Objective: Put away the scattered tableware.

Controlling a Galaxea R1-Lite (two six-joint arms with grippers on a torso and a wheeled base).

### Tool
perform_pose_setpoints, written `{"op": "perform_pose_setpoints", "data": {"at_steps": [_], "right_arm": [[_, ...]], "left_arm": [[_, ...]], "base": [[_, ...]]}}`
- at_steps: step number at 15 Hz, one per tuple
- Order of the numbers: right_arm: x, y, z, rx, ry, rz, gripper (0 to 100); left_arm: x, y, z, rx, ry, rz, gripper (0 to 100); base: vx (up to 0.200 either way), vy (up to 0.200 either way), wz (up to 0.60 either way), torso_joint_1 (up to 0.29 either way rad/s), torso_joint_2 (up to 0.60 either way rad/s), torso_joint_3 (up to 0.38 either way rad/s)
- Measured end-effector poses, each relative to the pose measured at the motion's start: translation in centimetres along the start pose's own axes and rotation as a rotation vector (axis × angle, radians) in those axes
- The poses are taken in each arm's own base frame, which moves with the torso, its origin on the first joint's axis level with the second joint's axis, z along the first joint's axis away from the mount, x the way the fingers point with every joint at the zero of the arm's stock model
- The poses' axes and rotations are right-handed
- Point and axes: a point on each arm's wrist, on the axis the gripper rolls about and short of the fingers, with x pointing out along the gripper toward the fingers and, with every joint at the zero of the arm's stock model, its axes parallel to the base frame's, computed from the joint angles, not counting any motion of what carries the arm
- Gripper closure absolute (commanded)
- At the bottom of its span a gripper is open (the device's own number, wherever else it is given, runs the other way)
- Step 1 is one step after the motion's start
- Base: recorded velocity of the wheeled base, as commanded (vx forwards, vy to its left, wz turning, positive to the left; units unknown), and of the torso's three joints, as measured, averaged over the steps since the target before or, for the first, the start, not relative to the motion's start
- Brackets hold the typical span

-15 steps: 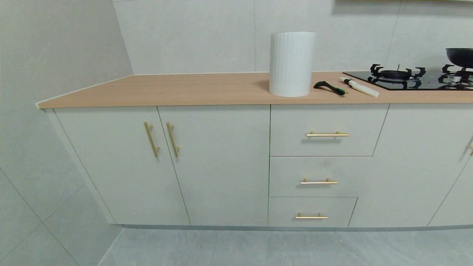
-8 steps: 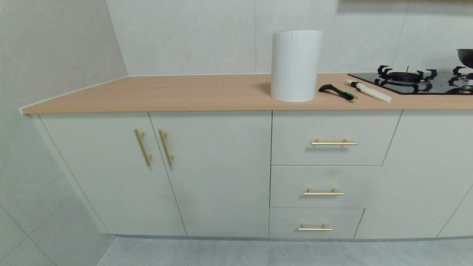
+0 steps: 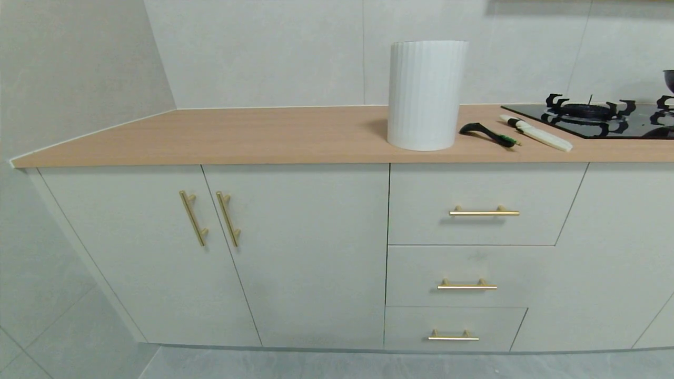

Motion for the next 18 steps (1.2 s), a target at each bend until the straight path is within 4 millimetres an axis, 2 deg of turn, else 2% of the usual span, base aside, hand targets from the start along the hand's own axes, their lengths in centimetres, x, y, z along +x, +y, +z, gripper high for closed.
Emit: {"op": "perform_pose_setpoints", "data": {"at_steps": [7,8,10,12,15,18], "right_arm": [[0.0,0.0,0.1,-0.019,-0.005,0.0,0],[-0.1,0.0,0.4,-0.012,-0.015,-0.001,0],[-0.7,0.1,2.3,0.021,-0.076,0.017,0],[-0.7,0.1,3.0,0.022,-0.062,0.062,0],[0.7,0.3,4.4,0.017,0.053,0.138,0],[4.3,0.5,7.0,-0.015,0.248,0.191,0]], "left_arm": [[0.0,0.0,0.0,0.0,0.0,0.0,0],[0.0,0.0,0.0,0.0,0.0,0.0,0],[0.0,0.0,0.0,0.0,0.0,0.0,0],[0.0,0.0,0.0,0.0,0.0,0.0,0],[0.0,0.0,0.0,0.0,0.0,0.0,0],[0.0,0.0,0.0,0.0,0.0,-0.001,0]], "base": [[0.0,0.0,0.0,0.0,0.0,0.0],[0.0,0.0,0.0,0.0,0.0,0.0],[0.0,0.0,0.0,0.0,0.0,0.0],[0.0,0.0,0.0,0.0,0.0,0.0],[0.0,0.0,0.0,0.0,0.0,0.0],[0.0,0.0,0.0,0.0,0.0,0.0]]}}
